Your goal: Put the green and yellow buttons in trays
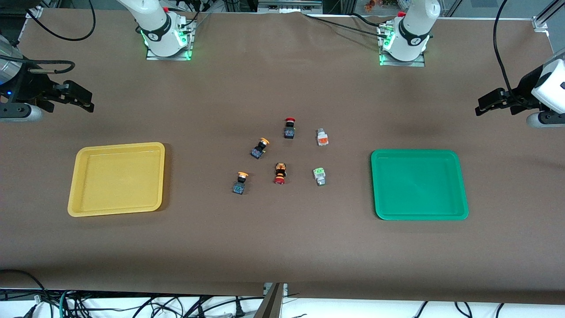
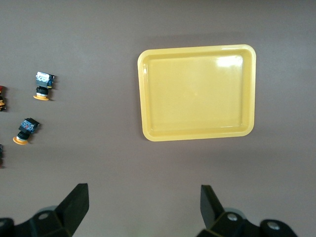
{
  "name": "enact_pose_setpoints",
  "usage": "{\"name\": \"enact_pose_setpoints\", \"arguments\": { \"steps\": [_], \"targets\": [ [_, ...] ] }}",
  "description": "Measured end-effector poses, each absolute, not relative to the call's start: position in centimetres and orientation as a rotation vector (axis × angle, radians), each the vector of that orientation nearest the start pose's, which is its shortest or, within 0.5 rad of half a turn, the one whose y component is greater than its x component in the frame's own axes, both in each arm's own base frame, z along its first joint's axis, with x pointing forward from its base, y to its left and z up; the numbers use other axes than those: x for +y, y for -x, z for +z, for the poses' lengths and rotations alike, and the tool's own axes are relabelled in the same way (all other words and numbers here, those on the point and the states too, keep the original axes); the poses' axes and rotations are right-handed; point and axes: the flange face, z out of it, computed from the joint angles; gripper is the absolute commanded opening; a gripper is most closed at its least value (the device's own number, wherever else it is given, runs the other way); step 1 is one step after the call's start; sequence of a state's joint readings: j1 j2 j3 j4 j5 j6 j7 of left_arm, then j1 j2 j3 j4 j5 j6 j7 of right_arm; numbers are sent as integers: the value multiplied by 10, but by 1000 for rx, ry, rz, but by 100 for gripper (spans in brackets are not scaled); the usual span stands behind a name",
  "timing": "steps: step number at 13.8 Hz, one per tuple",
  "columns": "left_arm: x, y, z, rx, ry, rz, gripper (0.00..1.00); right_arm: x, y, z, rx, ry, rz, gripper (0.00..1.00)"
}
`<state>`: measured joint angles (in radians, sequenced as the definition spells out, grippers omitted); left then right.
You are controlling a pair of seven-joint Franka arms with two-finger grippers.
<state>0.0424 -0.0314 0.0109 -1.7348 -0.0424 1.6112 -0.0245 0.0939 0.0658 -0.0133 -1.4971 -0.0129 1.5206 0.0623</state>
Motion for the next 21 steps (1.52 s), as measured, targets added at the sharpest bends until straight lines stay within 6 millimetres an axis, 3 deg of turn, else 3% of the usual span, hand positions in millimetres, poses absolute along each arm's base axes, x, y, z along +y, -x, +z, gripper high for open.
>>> {"name": "enact_pose_setpoints", "arguments": {
  "steps": [8, 13, 15, 17, 19, 21],
  "targets": [
    [24, -541, 569, -128, 3180, 143, 100, 46, -574, 607, -29, 3158, 95, 100],
    [24, -542, 569, -128, 3180, 143, 100, 49, -595, 559, -33, 3159, 207, 100],
    [24, -542, 569, -128, 3180, 142, 100, 51, -610, 526, -35, 3158, 248, 100],
    [24, -542, 569, -128, 3180, 143, 100, 62, -637, 468, -51, 3158, 243, 100],
    [24, -542, 568, -127, 3179, 147, 100, 95, -659, 405, -3, 3166, 222, 100],
    [21, -546, 557, -120, 3178, 176, 100, 143, -666, 358, 124, 3155, 193, 100]
  ]
}}
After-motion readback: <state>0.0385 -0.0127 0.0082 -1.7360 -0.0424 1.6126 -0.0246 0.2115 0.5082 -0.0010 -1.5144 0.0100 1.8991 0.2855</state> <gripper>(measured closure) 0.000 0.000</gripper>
